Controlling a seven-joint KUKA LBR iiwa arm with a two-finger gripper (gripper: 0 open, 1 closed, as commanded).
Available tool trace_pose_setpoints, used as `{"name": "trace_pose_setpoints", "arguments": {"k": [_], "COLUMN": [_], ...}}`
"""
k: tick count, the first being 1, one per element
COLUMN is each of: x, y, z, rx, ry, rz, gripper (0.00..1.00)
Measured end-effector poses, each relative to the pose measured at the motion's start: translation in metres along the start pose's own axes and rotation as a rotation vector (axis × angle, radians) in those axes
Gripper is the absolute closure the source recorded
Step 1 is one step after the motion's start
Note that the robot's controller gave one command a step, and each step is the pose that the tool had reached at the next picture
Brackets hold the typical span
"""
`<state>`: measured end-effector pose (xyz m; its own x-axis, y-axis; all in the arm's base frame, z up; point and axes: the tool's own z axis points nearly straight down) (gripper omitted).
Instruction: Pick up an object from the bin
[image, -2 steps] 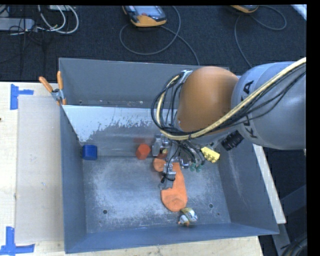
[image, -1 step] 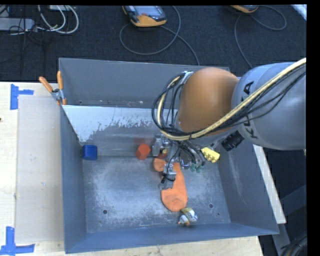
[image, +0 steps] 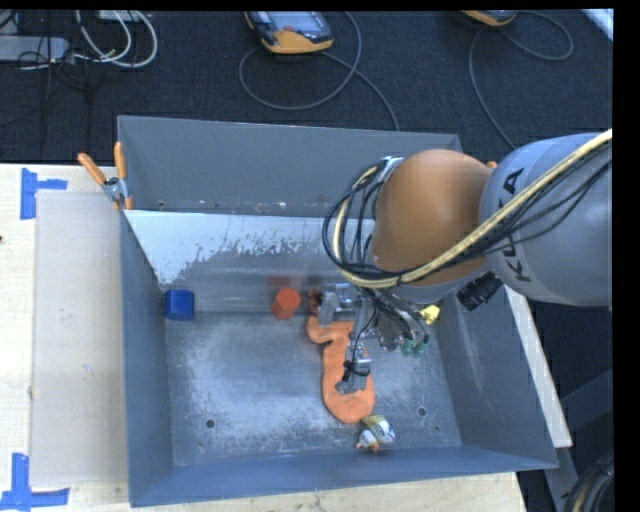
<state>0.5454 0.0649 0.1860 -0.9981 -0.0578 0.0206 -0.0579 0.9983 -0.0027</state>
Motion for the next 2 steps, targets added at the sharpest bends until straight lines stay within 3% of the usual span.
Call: {"name": "trace_pose_setpoints", "arguments": {"k": [1,2], "x": [0.015,0.015], "y": [-0.012,-0.041], "z": [-0.035,0.028], "rx": [-0.005,-0.002], "ry": [-0.029,-0.01], "rz": [0.023,0.139], "gripper": [0.0,0.0]}}
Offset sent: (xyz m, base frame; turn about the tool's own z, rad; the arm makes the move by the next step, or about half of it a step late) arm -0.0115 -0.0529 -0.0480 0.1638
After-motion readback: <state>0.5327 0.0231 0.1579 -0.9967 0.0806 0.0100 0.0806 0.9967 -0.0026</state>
